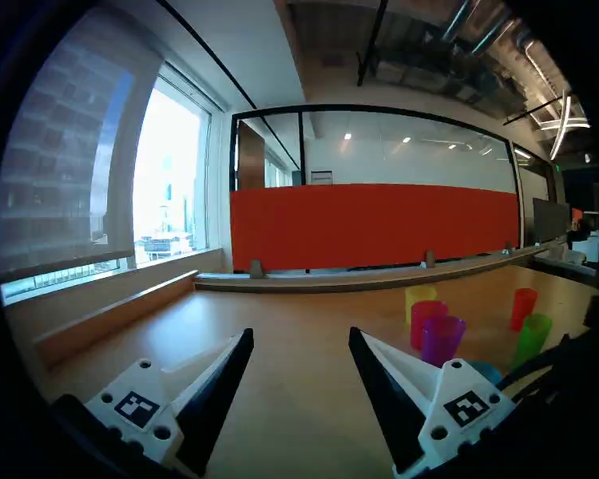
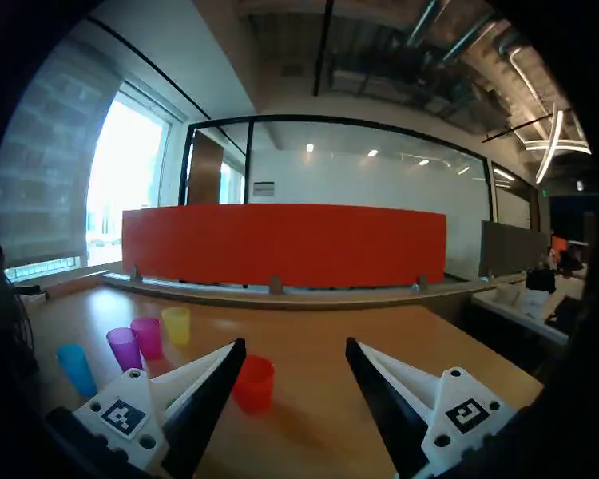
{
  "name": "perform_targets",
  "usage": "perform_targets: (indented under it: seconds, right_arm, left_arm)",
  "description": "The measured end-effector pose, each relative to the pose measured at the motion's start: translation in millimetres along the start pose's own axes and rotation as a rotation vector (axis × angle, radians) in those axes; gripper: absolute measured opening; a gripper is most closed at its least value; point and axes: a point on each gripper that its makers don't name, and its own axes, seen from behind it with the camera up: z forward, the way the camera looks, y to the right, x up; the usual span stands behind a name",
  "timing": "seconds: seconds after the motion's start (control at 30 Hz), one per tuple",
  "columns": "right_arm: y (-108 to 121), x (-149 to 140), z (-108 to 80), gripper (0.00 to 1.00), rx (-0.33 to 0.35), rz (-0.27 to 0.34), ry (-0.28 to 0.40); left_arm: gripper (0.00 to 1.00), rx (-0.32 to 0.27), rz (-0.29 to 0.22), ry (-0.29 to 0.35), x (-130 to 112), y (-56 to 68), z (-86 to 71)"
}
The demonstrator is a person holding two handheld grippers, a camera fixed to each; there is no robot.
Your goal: Pour water
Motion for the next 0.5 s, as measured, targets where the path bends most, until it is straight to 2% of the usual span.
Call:
perform_targets:
  seconds: [0.3,0.5]
  right_arm:
    - [1,-1,-0.9,0.97,-0.013,-0.012,-0.006]
    - [6,-4,-2.2,0.97,-0.021,-0.006,-0.007]
  left_arm:
    - [0.88,0.009,0.010,0.022,3,5.9,-0.9]
    - [0.88,-0.001,-0.004,0.019,-1,15.0,0.5]
